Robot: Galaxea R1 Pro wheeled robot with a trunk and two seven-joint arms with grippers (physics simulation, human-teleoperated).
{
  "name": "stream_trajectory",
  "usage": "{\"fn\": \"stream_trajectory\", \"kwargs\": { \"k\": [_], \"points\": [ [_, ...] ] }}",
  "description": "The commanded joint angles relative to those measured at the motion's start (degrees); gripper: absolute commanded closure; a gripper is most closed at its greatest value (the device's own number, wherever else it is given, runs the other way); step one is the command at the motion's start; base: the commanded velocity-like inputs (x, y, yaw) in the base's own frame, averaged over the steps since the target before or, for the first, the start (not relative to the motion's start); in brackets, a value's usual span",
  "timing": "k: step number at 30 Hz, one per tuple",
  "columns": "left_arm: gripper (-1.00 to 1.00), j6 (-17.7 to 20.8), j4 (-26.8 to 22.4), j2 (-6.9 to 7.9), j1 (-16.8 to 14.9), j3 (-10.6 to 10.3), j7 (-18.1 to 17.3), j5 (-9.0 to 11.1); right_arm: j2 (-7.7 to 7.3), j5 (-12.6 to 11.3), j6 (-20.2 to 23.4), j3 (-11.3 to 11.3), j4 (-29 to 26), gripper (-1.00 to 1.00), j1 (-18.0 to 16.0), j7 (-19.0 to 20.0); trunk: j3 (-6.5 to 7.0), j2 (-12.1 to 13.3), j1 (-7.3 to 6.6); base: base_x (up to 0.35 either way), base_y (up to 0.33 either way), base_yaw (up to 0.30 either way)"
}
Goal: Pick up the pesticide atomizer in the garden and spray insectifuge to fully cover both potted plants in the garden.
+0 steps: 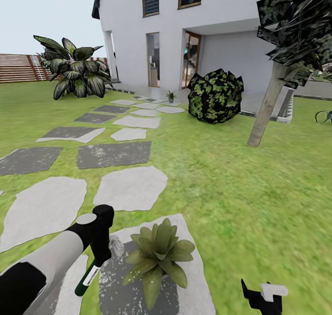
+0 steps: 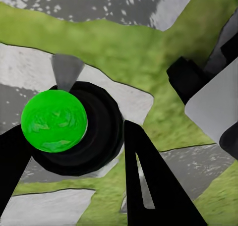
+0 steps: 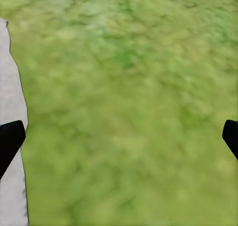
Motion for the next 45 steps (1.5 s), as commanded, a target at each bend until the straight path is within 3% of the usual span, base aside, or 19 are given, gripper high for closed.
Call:
{"fn": "stream_trajectory", "kwargs": {
  "k": [1, 5, 9, 15, 20, 32, 38, 45],
  "points": [
    [1.0, 0.6, -0.3, 0.02, 0.0, -0.2, -0.5, -0.4, 0.01, 0.0, -0.2, -0.5, 0.0, -1.0, 0.0, 0.6, -0.05, 0.0, 0.0, 0.024, 0.004, 0.0],
    [1.0, 0.6, -0.2, -0.49, 0.0, -0.2, -0.4, -0.4, 0.01, 0.0, -0.2, -0.5, 0.0, -1.0, 0.0, 0.6, -0.05, 0.0, 0.0, 0.006, 0.001, 0.0],
    [1.0, 0.6, 0.0, -0.09, 0.1, -0.3, -0.4, -0.3, 0.01, 0.0, -0.2, -0.5, 0.0, -1.0, 0.0, 0.6, -0.05, 0.0, 0.0, 0.0, 0.0, 0.0],
    [1.0, 0.5, -0.1, 0.17, 3.2, 0.0, 0.2, -0.5, 0.07, 0.0, -0.2, -0.4, 0.0, -1.0, 0.0, 0.6, -0.05, 0.0, 0.0, 0.0, 0.0, 0.0],
    [1.0, 0.5, -0.8, -0.52, 2.4, -0.1, 0.2, -0.6, 0.05, 0.0, -0.2, -0.4, 0.0, -1.0, 0.0, 0.6, -0.05, 0.0, 0.0, 0.0, 0.0, 0.099],
    [1.0, 0.6, -0.9, -0.35, 0.2, 0.0, 0.2, -0.6, 0.02, -0.1, -0.2, -0.4, 0.0, -1.0, 0.0, 0.6, -0.05, 0.0, 0.0, 0.0, 0.0, 0.057],
    [1.0, 0.5, -0.6, 0.6, 0.4, 0.0, 0.8, -0.6, 0.02, 0.0, -0.2, -0.4, 0.0, -1.0, 0.0, 0.6, -0.05, 0.0, 0.0, 0.0, 0.0, -0.108],
    [1.0, 0.4, 0.0, 2.69, 0.7, 0.3, 3.3, -0.5, 0.01, 0.0, -0.2, -0.4, 0.0, -1.0, 0.0, 0.6, -0.05, 0.0, 0.0, 0.0, 0.0, -0.224]
  ]
}}
